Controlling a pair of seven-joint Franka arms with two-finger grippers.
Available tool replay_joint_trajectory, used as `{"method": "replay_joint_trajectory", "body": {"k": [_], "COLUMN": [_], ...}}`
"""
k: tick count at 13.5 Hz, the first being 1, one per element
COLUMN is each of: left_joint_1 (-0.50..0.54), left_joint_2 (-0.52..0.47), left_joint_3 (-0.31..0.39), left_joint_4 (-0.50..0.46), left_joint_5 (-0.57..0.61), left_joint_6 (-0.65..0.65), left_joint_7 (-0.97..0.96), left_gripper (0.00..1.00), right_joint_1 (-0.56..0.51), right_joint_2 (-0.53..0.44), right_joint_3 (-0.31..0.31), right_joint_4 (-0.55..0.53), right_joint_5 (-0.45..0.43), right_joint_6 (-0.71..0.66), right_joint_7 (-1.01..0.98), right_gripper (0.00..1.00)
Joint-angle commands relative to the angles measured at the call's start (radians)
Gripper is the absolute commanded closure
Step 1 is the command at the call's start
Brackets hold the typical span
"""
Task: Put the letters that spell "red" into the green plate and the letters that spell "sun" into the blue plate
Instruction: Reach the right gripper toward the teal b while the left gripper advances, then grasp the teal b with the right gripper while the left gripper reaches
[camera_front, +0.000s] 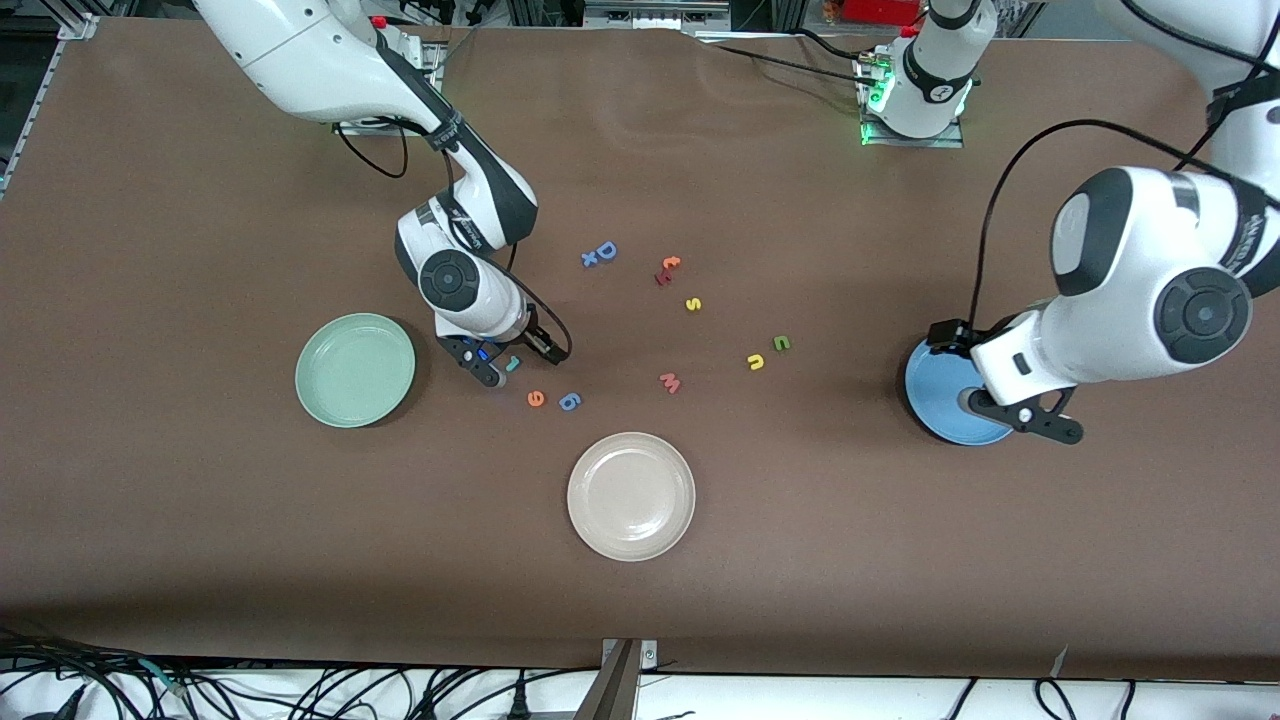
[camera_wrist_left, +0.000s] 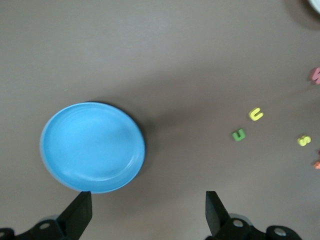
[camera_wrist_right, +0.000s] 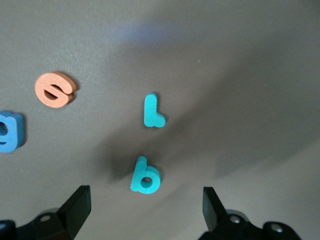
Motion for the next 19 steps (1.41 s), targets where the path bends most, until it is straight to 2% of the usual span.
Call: {"method": "replay_joint_trajectory", "body": {"k": [1,2,3,4,7,10,11,14,15,17,19], "left_joint_1": [-0.033,-0.045,-0.054,-0.071,-0.102,-0.106,-0.129,-0.175,-0.178,-0.194,-0.208], "left_joint_2": [0.044,0.051,0.061,0.071,0.072,0.037,0.025,0.011,-0.012,-0.040,-0.049], "left_joint_3": [0.012,0.012,0.012,0.012,0.012,0.012,0.012,0.012,0.012,0.011,0.005], "left_joint_4": [0.010,0.007,0.005,-0.004,-0.047,-0.180,-0.220,-0.286,-0.350,-0.444,-0.467], "left_joint_5": [-0.032,-0.031,-0.031,-0.028,-0.023,-0.023,-0.021,-0.021,-0.021,-0.021,-0.021], "left_joint_6": [0.041,0.045,0.058,0.068,0.116,0.229,0.267,0.338,0.413,0.513,0.522], "left_joint_7": [-0.024,-0.042,-0.071,-0.105,-0.169,-0.185,-0.218,-0.335,-0.337,-0.359,-0.401], "left_gripper": [0.00,0.00,0.00,0.00,0.00,0.00,0.00,0.00,0.00,0.00,0.00], "right_joint_1": [0.008,0.010,0.010,0.011,0.011,0.011,0.013,0.011,0.011,0.011,0.011], "right_joint_2": [0.014,0.015,0.017,0.019,0.032,0.045,0.046,0.045,0.045,0.045,0.043], "right_joint_3": [-0.002,-0.004,-0.002,-0.004,-0.005,-0.007,-0.007,-0.007,-0.007,-0.007,-0.009], "right_joint_4": [-0.003,-0.003,-0.004,-0.004,-0.006,-0.006,-0.006,-0.006,-0.006,-0.006,-0.006], "right_joint_5": [0.013,0.013,0.013,0.013,0.010,0.009,0.009,0.009,0.009,0.009,0.009], "right_joint_6": [0.032,0.032,0.032,0.034,0.058,0.081,0.083,0.083,0.083,0.081,0.080], "right_joint_7": [0.016,0.023,0.029,0.029,0.029,0.029,0.029,0.029,0.029,0.029,0.029], "right_gripper": [0.02,0.07,0.17,0.21,0.21,0.22,0.29,0.67,0.79,0.90,0.91]}}
